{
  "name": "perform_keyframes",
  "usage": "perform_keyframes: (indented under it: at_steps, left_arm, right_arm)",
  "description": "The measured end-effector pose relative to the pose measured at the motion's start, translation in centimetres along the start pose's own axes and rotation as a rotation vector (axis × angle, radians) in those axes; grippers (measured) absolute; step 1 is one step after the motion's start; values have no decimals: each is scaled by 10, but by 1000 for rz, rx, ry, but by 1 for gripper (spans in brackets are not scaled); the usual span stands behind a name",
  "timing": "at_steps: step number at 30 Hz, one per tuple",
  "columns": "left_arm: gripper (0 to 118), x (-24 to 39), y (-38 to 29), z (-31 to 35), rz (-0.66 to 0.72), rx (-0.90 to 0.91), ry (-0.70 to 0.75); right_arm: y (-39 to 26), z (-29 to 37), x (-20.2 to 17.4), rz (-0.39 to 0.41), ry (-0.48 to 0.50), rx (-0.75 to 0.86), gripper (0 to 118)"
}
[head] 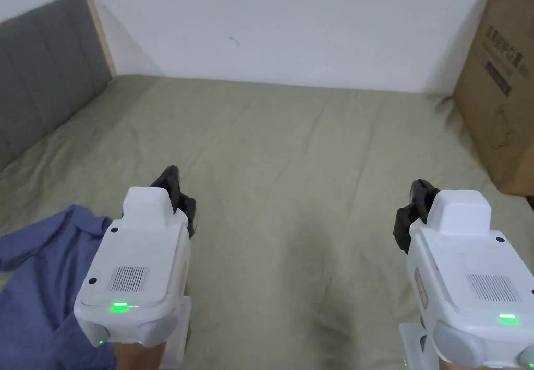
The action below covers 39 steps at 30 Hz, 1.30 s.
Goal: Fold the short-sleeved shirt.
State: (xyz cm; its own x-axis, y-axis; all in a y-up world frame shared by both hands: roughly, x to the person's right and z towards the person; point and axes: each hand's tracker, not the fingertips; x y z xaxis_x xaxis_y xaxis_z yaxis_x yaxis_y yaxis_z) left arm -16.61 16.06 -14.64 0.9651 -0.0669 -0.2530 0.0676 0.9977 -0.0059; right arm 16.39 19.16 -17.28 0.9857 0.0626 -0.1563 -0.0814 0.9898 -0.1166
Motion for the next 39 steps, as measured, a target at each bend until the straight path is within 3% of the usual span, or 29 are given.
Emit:
perform_keyframes:
  at_steps: [8, 16, 26, 34, 36, 37, 38, 39]
  left_arm:
    - [0, -107, -2, 29, -8, -30, 248]
    - [0, -186, -7, 70, -16, -92, 414]
    - [0, -228, -25, 72, 7, -194, 452]
    - [0, -243, -68, -9, 45, -506, 238]
    - [25, -239, -81, -35, 66, -630, 188]
    - [50, -238, -88, -46, 81, -652, 186]
    - [61, -238, -97, -59, 107, -722, 171]
    - [61, -239, -107, -72, 137, -770, 159]
  right_arm:
    - [11, -27, -98, 32, 261, 27, 0]
    - [11, -34, -177, 22, 440, 19, 0]
    - [10, -41, -211, 49, 511, 7, 0]
    - [4, -58, -203, 83, 472, -17, 0]
    - [2, -63, -198, 87, 452, -27, 0]
    - [1, -65, -195, 89, 442, -33, 0]
    - [-1, -69, -192, 92, 431, -39, 0]
    - [-3, -71, -189, 94, 420, -45, 0]
